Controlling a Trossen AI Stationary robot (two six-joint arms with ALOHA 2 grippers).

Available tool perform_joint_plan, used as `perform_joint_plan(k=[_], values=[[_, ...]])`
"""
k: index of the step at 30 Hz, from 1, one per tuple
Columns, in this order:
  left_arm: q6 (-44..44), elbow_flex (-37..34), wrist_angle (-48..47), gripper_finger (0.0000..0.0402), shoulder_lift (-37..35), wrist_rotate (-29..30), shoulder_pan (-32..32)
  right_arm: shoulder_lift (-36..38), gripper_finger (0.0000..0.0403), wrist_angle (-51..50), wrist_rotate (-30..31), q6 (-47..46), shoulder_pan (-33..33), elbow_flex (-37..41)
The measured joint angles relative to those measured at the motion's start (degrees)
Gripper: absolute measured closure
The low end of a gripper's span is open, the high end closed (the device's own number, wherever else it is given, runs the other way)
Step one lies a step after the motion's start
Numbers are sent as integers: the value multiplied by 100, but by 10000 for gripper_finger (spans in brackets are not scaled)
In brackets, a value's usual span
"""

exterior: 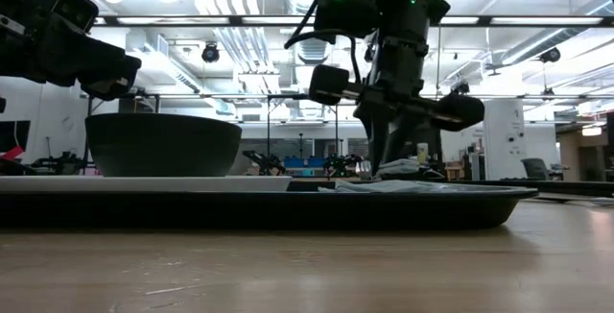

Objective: Set up tray
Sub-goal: Put the white patterned fork on top of the gray napkin

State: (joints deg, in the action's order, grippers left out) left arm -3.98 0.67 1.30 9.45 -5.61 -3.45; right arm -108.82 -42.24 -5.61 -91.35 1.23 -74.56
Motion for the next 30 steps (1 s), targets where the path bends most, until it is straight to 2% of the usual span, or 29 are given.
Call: perform_joint_plan(k=[16,30], values=[[-1,0,0,322,-2,1,-2,-605,388,-35,-345,97,-7,-20],[0,0,0,322,-2,-1,0,-402,285,-88,-343,50,7,15]])
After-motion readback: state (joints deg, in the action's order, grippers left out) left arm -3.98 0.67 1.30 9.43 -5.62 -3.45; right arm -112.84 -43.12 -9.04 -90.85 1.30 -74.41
